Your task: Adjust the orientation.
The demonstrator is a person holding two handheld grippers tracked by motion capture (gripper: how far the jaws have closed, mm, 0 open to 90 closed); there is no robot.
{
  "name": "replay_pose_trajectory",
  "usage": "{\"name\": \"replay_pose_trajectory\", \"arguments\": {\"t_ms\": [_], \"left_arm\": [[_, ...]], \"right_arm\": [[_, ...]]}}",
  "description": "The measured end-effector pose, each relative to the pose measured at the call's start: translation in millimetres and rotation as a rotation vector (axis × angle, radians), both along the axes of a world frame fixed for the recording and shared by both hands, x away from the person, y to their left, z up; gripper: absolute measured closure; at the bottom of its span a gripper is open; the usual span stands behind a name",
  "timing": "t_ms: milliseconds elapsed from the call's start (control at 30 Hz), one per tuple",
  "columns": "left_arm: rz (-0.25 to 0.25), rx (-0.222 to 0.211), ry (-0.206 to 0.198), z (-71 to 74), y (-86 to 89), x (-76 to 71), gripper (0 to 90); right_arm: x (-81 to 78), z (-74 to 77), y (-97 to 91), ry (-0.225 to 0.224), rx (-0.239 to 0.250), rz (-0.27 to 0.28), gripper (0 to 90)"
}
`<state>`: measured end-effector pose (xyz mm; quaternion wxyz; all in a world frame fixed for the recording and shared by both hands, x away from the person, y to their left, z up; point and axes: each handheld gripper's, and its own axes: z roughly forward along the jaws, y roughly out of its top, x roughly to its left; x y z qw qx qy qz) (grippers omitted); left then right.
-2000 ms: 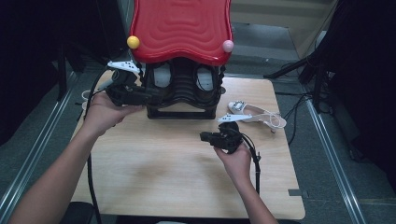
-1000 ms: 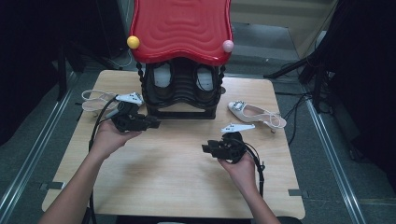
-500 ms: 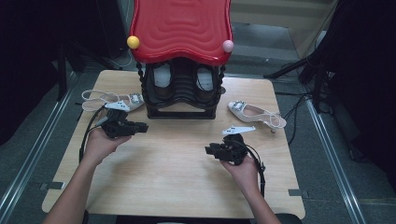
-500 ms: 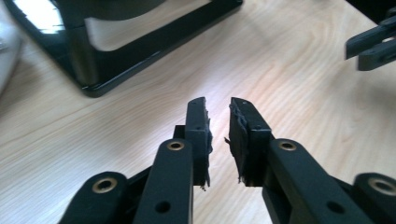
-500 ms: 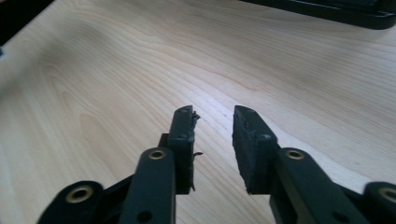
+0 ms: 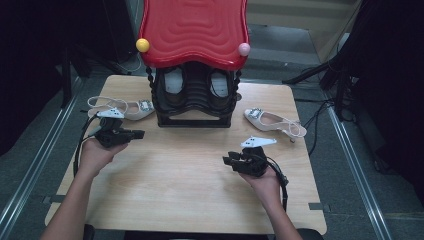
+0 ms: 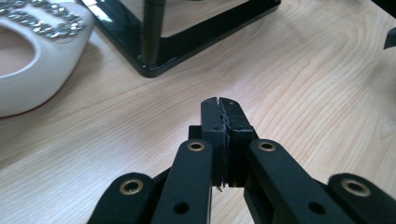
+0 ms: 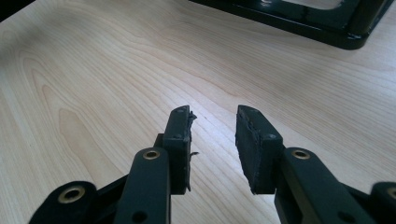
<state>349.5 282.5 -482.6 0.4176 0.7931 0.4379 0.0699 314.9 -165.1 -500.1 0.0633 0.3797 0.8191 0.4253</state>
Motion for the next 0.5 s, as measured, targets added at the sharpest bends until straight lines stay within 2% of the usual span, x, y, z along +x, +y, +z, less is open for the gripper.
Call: {"name": "replay_pose_trajectory", "arguments": {"t_ms": [133,367,500], "left_arm": [[0.026,0.001,-0.003,-1.7,10.3,2.0,90.0],[0.060,0.002,0.009,-7.3,28.3,7.8,90.0],[0.086,0.019,0.015,-12.0,37.3,10.8,90.0]], "right_arm": [[4.3,-3.0,-2.8,0.041,0.011,-0.002,62.7],[4.8,-4.4,-0.7,0.040,0.011,0.013,61.7],[5.0,-4.9,-0.5,0.053,0.020,-0.002,60.4]]}}
